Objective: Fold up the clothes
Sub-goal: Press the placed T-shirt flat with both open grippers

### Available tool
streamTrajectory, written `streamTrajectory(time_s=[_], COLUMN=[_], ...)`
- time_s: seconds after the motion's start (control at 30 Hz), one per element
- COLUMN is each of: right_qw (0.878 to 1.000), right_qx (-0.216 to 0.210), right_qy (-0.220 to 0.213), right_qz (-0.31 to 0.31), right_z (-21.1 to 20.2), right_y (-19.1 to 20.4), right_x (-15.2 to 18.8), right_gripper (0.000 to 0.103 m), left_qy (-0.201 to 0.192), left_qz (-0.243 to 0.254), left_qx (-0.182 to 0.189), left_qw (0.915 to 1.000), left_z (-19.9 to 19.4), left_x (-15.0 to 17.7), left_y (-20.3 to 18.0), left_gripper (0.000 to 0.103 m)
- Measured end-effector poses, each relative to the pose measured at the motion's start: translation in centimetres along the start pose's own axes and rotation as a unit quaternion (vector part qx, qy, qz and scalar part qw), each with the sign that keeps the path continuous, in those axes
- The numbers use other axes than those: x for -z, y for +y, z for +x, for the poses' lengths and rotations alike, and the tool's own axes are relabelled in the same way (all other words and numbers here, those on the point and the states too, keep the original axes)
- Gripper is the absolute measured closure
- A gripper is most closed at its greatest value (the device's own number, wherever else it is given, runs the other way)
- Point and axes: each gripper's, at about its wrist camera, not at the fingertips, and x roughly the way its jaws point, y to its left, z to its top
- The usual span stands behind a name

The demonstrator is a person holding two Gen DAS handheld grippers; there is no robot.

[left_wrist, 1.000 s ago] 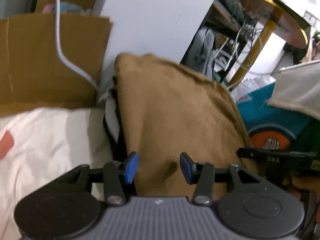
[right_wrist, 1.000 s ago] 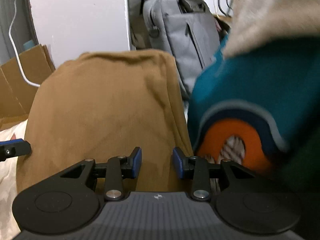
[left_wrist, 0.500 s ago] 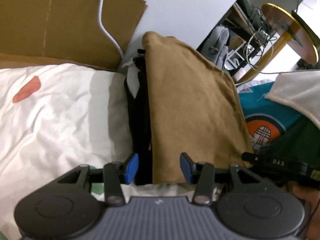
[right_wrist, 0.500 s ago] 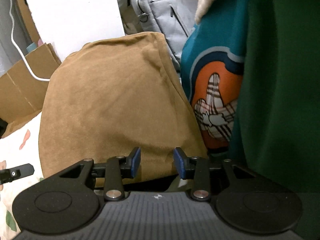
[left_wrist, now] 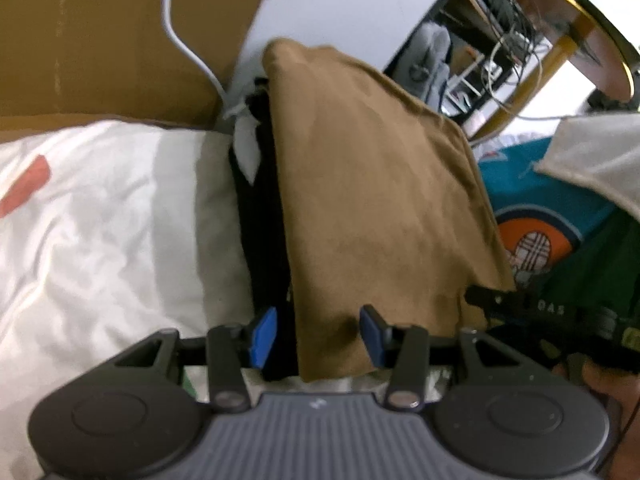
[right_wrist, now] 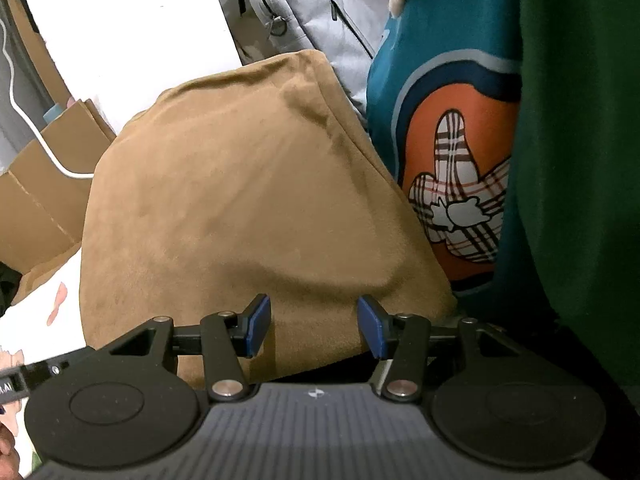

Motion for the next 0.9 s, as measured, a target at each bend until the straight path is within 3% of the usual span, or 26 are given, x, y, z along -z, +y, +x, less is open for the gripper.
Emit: streamTrajectory(time_s=[0.07, 0.13, 0.3, 0.5, 0.6, 0.77, 0.9], right_qw=[1.000, 1.000, 1.000, 1.000, 1.000, 1.000, 1.000], right_qx=[-0.001, -0.002, -0.007, 0.003, 0.007, 0.002, -0.009], right_qy=[0.004, 0.008, 0.008, -0.007, -0.018, -0.028, -0.027], right_qz=[-0.002, -0.001, 0.007, 0.002, -0.006, -0.013, -0.006], right_z=[0.6, 0.8, 0.7, -0.6, -1.7, -4.0, -6.1], right_y=[0.0, 0.0, -0.2, 0.4, 1.1, 2.4, 3.0], right_x=[0.0, 0.0, 0.2, 0.3, 0.2, -0.3, -0.3], right_gripper=[0.046, 0.045, 0.042, 0.041, 0.036, 0.027, 0.024], left_qy=[0.009, 0.013, 0.029, 0.021, 0.007, -0.042, -0.069], left_qz=[0.008, 0.013, 0.017, 0.008, 0.002, -0.024, -0.031], left_qx=[-0.007, -0.016, -0.034, -0.047, -0.067, -0.108, -0.119], left_qw=[0.9999, 0.9997, 0.9989, 0.9987, 0.9977, 0.9929, 0.9900], left_z=[0.7, 1.2, 0.8, -3.2, -6.1, -12.0, -15.5], left_x=[0.1, 0.3, 0.6, 1.0, 0.8, -0.1, -0.4], left_y=[-0.2, -0.2, -0.3, 0.3, 0.4, 0.3, -0.4], left_gripper=[0.079, 0.082, 0.082, 0.083, 0.076, 0.043, 0.034])
